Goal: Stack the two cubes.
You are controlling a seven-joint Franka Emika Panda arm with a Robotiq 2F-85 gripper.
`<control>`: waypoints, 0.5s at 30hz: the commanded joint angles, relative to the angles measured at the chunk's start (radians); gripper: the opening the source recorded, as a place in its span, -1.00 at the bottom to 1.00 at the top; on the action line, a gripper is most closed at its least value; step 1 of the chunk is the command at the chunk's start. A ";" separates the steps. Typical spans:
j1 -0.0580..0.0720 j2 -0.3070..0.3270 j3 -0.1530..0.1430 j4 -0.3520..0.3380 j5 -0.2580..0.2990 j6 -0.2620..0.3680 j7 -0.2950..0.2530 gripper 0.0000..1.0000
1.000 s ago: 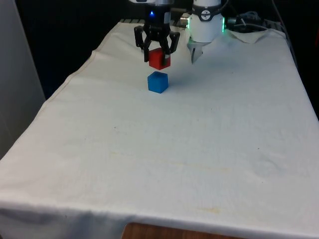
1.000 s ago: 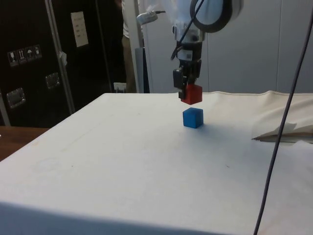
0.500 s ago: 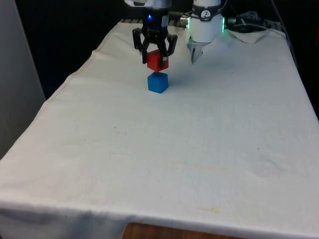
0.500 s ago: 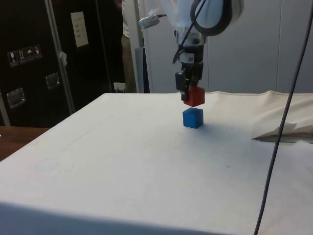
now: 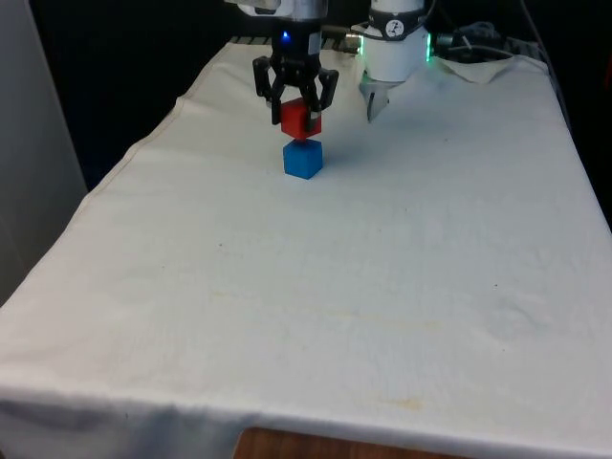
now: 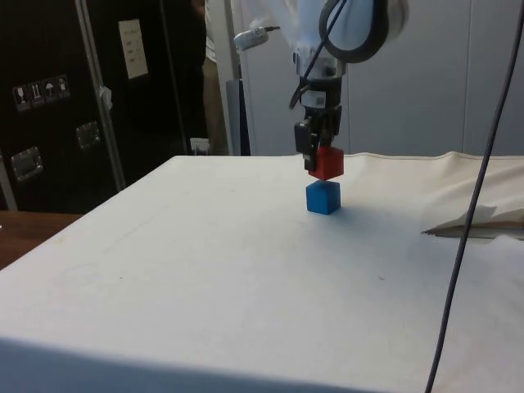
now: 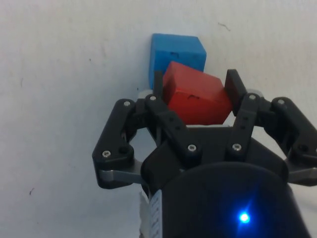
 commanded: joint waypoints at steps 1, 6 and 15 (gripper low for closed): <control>0.000 -0.008 0.007 -0.009 0.028 0.013 -0.018 -0.74; -0.001 -0.003 0.010 -0.014 0.043 0.030 -0.023 -0.74; -0.004 0.022 0.017 -0.022 0.067 0.083 -0.029 -0.74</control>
